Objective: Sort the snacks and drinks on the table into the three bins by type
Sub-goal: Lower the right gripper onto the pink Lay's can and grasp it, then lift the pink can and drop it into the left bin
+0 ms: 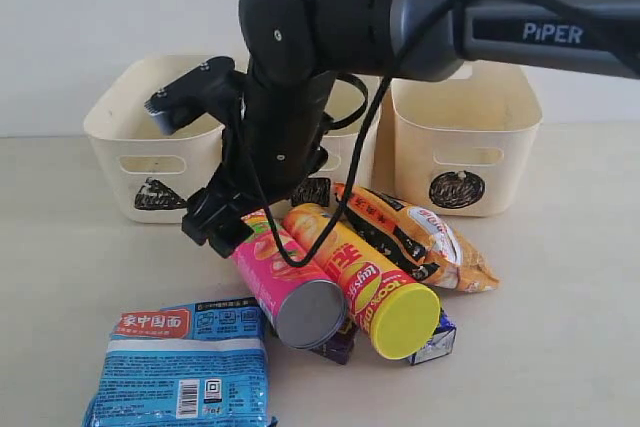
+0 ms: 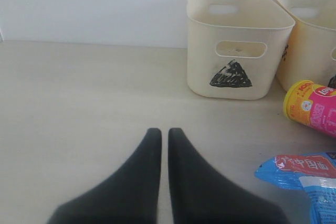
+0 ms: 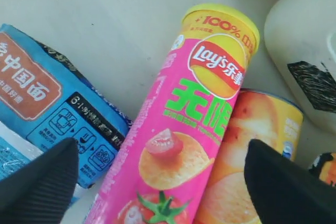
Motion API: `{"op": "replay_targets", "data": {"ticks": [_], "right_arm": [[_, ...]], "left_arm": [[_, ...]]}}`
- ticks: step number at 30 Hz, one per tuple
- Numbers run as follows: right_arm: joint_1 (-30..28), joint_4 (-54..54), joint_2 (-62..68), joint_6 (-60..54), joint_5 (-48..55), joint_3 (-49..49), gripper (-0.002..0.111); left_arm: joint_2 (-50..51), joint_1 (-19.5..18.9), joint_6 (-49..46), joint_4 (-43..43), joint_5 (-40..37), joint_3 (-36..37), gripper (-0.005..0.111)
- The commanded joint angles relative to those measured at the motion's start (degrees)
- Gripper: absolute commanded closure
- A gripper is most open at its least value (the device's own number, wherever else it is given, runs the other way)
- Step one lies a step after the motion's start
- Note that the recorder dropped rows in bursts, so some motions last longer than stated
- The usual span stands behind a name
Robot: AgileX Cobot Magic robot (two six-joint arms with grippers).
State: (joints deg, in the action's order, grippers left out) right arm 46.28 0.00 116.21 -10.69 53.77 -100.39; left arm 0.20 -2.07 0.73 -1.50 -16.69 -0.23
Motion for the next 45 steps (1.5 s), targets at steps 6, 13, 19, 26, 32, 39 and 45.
{"op": "replay_targets", "data": {"ticks": [6,13,19,26,32,39,45], "right_arm": [[0.1,1.2,2.8,1.3,-1.2,-0.3,0.029],[0.1,1.2,5.6,2.8,-0.9,-0.3,0.029],[0.1,1.2,8.1,3.1,-0.4,-0.3,0.029],[0.1,0.7,9.8,4.2,-0.8,-0.3,0.060],[0.1,0.7,9.8,5.5,-1.9,-0.3,0.107],[0.1,0.7,7.7,6.1,-2.6,-0.3,0.107],[0.1,0.7,2.5,6.0,-1.6,-0.3,0.107]], "left_arm": [[-0.2,-0.1,-0.2,-0.6,-0.1,0.2,0.103],[-0.2,-0.1,-0.2,-0.6,-0.1,0.2,0.103],[-0.2,-0.1,-0.2,-0.6,-0.1,0.2,0.103],[-0.2,-0.1,-0.2,-0.6,-0.1,0.2,0.103],[-0.2,-0.1,-0.2,-0.6,-0.1,0.2,0.103],[-0.2,-0.1,-0.2,-0.6,-0.1,0.2,0.103],[-0.2,-0.1,-0.2,-0.6,-0.1,0.2,0.103]]}}
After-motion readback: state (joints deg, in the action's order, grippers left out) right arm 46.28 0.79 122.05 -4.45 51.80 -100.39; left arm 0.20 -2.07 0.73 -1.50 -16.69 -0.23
